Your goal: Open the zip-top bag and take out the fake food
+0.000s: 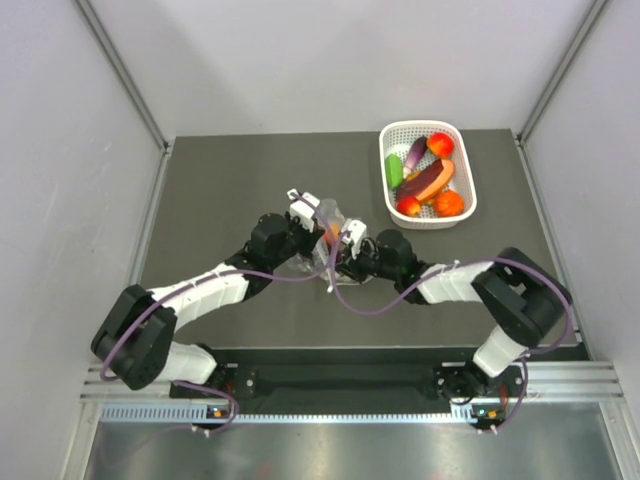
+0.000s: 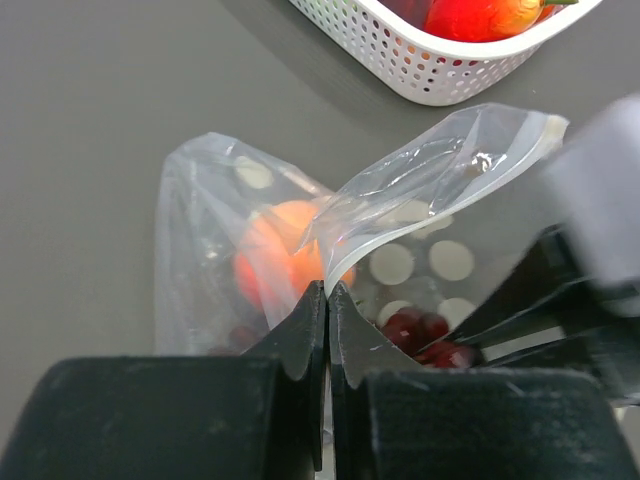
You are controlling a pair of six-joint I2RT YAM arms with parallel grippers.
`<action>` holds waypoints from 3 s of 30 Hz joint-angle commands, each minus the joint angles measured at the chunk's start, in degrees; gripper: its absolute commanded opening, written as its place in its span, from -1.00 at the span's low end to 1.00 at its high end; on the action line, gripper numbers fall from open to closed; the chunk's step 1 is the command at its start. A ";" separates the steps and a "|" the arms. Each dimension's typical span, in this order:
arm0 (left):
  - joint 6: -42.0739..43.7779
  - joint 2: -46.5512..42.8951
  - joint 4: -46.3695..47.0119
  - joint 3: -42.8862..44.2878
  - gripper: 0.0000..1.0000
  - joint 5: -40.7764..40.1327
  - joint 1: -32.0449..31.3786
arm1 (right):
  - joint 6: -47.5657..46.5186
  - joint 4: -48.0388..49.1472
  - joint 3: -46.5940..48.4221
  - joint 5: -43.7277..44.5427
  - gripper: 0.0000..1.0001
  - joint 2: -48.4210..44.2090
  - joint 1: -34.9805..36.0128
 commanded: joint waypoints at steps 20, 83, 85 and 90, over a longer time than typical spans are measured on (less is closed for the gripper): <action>1.28 2.49 0.27 3.24 -1.00 -1.04 -0.16 | -0.96 9.74 -10.81 17.46 -1.00 -23.88 0.72; 2.86 7.50 1.50 6.06 -1.00 4.93 -0.25 | 4.05 22.14 -2.29 22.65 -1.00 -27.15 -2.97; 2.77 6.97 1.94 5.62 -1.00 5.20 -0.25 | 3.00 19.08 -0.53 22.47 -1.00 -26.71 -3.32; 2.60 7.14 2.03 5.70 -1.00 5.46 -0.25 | 3.34 19.76 0.27 21.60 -1.00 -25.83 -4.46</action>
